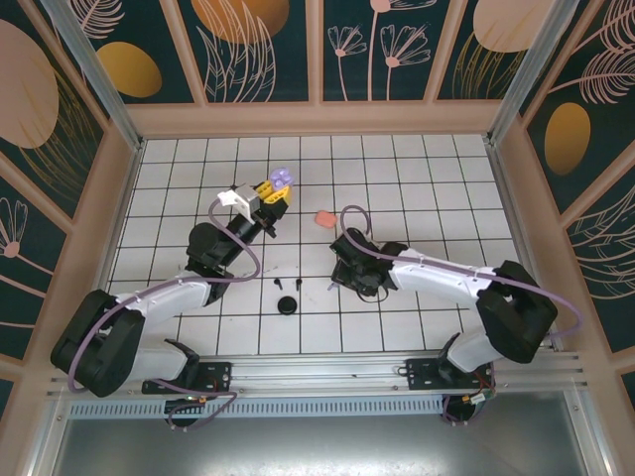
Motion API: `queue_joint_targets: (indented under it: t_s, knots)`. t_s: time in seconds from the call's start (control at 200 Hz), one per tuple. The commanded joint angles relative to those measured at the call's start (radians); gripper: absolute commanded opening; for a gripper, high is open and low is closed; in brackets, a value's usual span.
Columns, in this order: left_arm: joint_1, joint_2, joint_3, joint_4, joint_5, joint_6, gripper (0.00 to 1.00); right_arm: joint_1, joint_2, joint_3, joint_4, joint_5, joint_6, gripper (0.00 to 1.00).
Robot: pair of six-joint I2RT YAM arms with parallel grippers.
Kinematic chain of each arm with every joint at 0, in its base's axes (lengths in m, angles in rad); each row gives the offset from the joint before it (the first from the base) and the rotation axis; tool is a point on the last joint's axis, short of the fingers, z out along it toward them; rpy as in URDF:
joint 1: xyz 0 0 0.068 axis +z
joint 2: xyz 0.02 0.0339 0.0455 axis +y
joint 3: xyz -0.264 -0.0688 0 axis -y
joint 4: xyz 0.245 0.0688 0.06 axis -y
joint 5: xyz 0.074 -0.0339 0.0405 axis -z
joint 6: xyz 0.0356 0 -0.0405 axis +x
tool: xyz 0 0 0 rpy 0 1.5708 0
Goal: Insert the wireless bluetooth earbuds into the charging case
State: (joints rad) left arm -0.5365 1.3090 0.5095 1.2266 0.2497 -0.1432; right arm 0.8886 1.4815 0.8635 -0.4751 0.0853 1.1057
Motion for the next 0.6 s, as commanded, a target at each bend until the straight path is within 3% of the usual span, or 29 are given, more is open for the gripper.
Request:
queue_joint_targets:
  t_s: [0.0,0.596]
  knots:
    - [0.005,-0.03,-0.015,0.07,0.003,-0.018,0.0,0.012,0.031,0.039,0.003,0.037,0.068,0.5]
    - [0.006,-0.08,-0.044,0.091,0.051,-0.016,0.0,0.039,0.207,0.146,0.005,0.024,0.06,0.5]
